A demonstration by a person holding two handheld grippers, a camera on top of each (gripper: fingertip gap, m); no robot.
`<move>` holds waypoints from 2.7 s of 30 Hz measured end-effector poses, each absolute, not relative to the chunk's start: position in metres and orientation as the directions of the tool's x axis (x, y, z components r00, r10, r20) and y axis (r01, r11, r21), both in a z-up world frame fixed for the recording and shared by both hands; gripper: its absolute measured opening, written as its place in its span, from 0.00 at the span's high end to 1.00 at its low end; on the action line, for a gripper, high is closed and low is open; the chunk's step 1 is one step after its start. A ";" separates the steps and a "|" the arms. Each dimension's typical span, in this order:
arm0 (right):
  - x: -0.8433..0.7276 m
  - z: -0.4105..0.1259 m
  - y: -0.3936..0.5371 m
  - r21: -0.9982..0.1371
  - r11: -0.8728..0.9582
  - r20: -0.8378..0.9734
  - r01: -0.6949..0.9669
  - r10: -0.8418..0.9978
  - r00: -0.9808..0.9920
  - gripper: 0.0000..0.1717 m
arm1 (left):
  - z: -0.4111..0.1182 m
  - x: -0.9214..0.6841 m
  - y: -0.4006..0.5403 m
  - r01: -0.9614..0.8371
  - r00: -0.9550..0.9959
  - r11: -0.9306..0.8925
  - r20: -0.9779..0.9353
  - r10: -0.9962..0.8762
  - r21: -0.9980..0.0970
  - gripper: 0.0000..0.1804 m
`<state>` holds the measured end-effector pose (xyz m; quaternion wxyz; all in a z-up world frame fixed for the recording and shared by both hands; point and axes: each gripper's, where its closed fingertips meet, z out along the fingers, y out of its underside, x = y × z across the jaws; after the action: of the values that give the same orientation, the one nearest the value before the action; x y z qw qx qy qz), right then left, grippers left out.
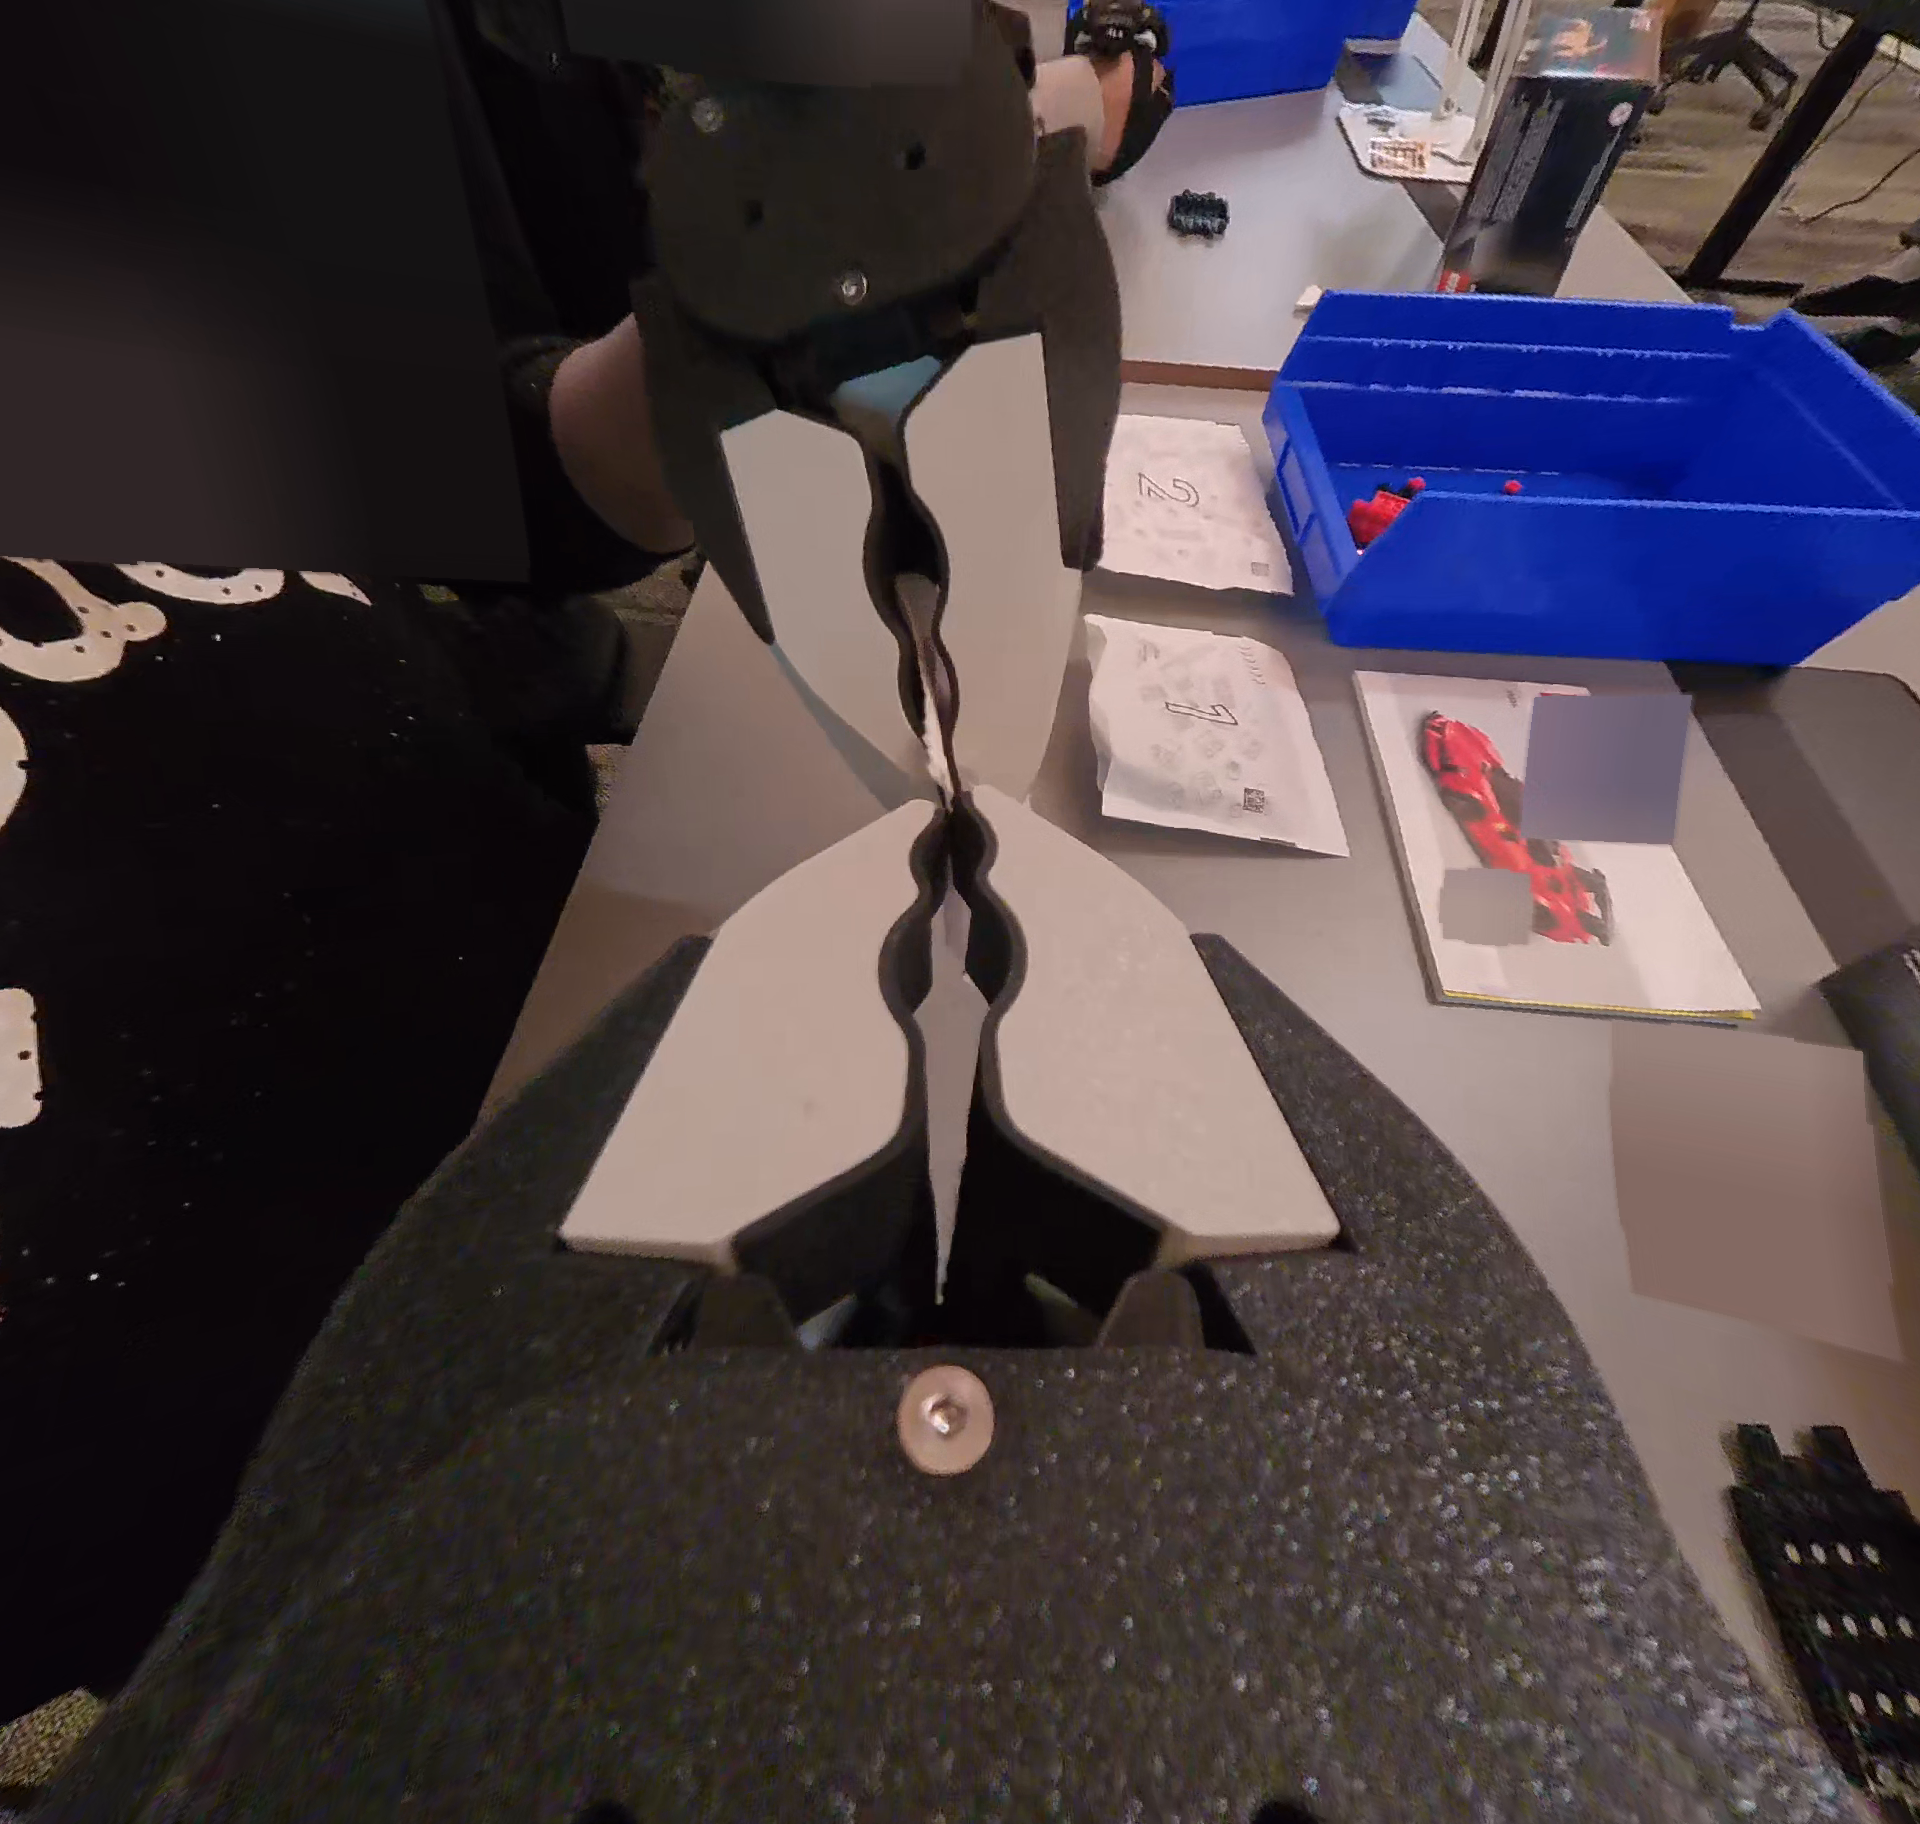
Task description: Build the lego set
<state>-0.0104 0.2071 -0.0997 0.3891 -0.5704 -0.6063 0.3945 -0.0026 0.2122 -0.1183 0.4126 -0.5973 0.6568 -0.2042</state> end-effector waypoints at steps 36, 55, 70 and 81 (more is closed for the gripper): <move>-0.022 -0.206 0.218 -0.590 -0.790 -0.807 -0.165 0.582 0.098 1.00 | -0.216 -0.015 0.224 -0.829 0.190 0.340 -0.796 -0.574 -0.443 1.00; -0.004 -0.284 0.193 -0.666 -0.728 -0.534 0.166 0.619 0.575 1.00 | -0.292 -0.003 0.195 -0.920 0.198 0.115 -0.698 -0.689 -0.374 1.00; 0.001 -0.286 0.200 -0.720 -0.673 -0.407 0.171 0.608 0.681 1.00 | -0.293 -0.001 0.194 -0.926 0.241 0.030 -0.652 -0.719 -0.375 1.00; 0.001 -0.286 0.200 -0.702 -0.689 -0.451 0.178 0.624 0.638 1.00 | -0.293 0.003 0.192 -0.864 0.315 -0.001 -0.540 -0.780 -0.503 0.98</move>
<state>0.0012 0.1995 -0.2858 0.3153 -0.8484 -0.2364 0.3535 0.0025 0.1918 -0.2926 0.4001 -0.7055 0.5827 0.0525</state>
